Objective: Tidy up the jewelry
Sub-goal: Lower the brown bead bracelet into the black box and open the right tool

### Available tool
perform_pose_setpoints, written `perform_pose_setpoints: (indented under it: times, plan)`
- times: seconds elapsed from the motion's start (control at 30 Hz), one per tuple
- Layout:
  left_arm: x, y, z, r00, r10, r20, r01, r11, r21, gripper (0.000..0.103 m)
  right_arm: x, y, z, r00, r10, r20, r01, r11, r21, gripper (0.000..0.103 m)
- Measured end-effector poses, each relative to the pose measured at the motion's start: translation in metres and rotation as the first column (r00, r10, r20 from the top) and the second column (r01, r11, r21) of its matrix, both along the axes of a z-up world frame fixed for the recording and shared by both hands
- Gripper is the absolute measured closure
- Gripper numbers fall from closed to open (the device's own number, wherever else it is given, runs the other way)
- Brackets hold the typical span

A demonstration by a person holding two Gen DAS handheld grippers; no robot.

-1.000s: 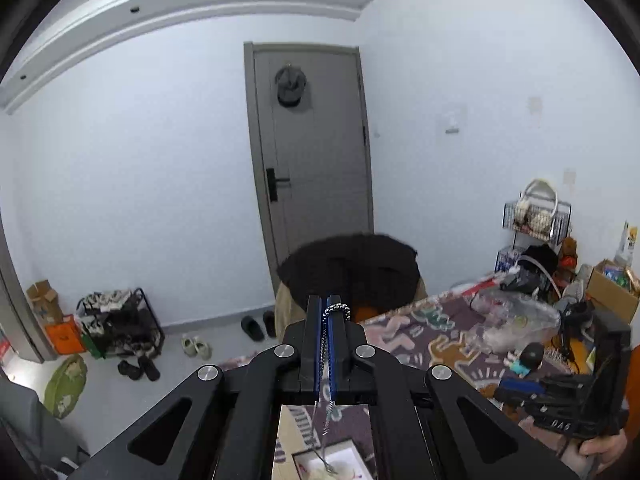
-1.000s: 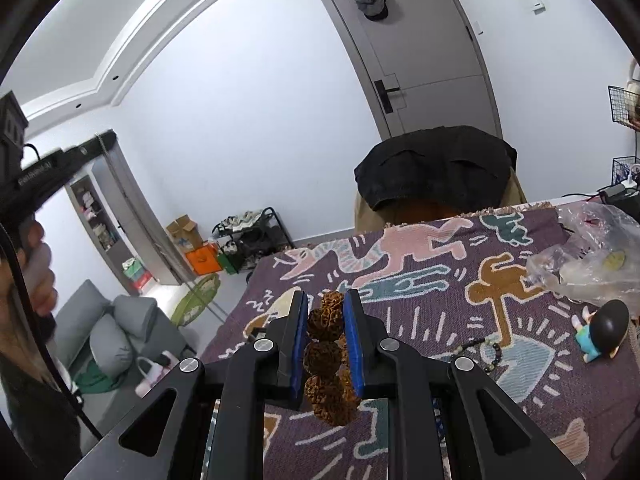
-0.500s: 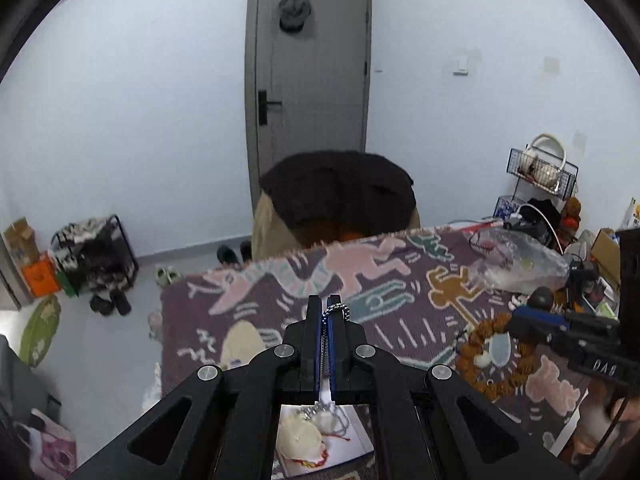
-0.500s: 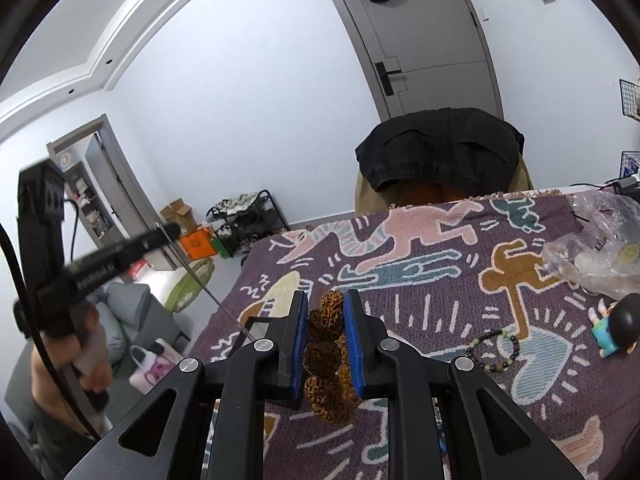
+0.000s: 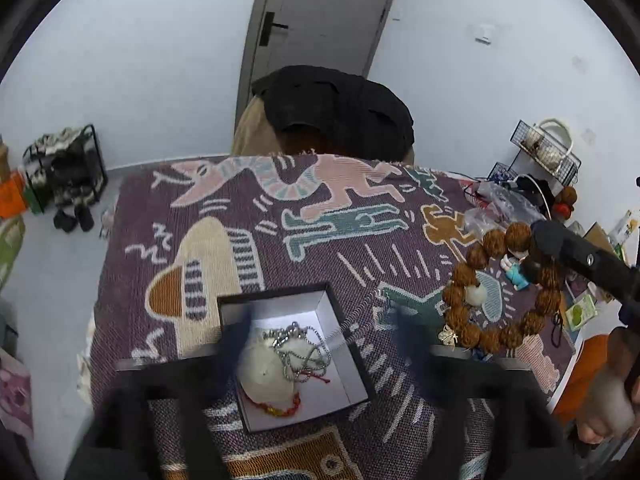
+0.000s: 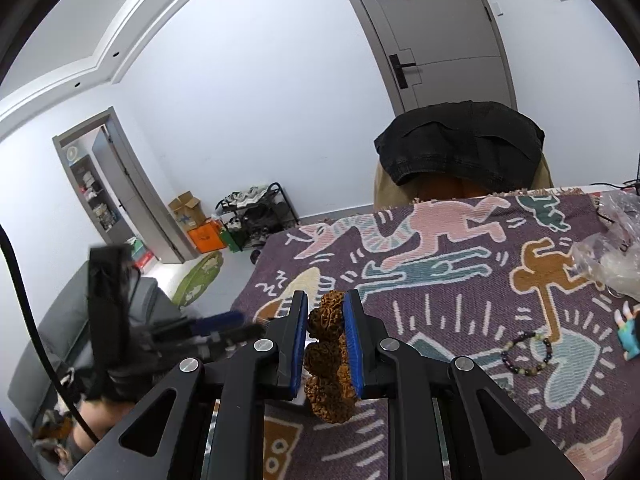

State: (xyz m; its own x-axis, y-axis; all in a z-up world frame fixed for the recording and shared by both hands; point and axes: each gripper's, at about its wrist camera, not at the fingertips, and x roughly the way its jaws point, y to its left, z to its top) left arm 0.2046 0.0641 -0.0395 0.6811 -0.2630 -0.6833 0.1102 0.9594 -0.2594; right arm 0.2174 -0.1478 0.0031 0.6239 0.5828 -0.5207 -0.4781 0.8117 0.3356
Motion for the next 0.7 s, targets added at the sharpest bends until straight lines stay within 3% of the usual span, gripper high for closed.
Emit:
perform_pose_setpoints:
  times: [0.03,0.17,0.7]
  plan:
    - [-0.004,0.003,0.0,1.0,0.008,0.012,-0.008,1.0,-0.013,0.008,0.001,0.002,0.0,1.0,0.002,0.0,-0.002,1.0,0.0,0.084]
    - [-0.017,0.017,0.001,0.999,0.049,0.017,-0.048,0.998,-0.043,0.008,0.003,0.011,0.0,1.0,0.015,-0.003,-0.015,1.0,-0.004,0.084]
    - [-0.061,0.061,0.004,0.982,0.166,0.095,-0.165,0.986,-0.016,0.008,0.021,0.076,-0.022,0.988,0.124,-0.088,-0.126,0.992,-0.017,0.084]
